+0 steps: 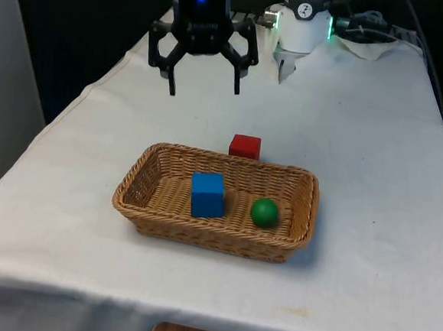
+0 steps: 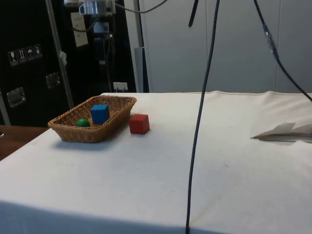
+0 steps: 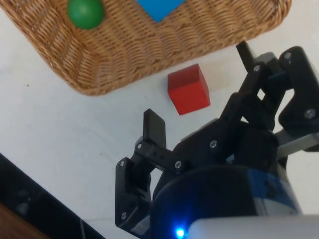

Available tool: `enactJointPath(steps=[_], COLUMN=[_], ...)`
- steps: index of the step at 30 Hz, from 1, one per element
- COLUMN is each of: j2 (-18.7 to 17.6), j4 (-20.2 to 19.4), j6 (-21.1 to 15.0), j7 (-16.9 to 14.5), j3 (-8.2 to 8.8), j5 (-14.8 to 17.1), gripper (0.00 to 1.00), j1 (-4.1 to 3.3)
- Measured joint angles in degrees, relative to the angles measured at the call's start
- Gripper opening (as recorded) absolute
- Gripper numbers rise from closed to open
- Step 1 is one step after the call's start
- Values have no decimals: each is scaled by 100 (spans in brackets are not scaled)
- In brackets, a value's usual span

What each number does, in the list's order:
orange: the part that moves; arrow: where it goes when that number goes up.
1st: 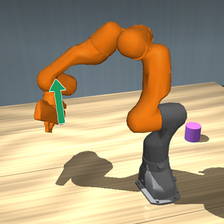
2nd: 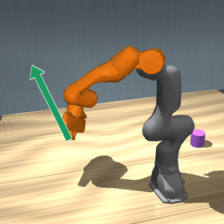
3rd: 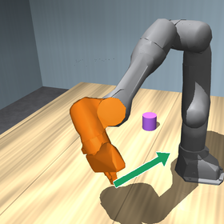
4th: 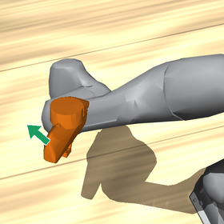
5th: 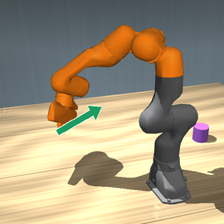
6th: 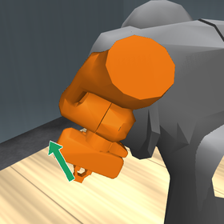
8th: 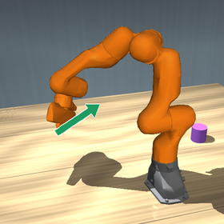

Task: Place all non-red objects into the basket.

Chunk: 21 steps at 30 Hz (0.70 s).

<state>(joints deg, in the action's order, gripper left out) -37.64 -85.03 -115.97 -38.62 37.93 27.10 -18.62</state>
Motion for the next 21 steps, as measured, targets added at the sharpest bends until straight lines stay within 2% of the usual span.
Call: enactJointPath(steps=[12, 21], j2=[453, 699], j4=[-527, -773], j6=[0, 0], j7=[120, 246], j3=[0, 0], j5=[-298, -470], gripper=[100, 100], j1=[-92, -120])
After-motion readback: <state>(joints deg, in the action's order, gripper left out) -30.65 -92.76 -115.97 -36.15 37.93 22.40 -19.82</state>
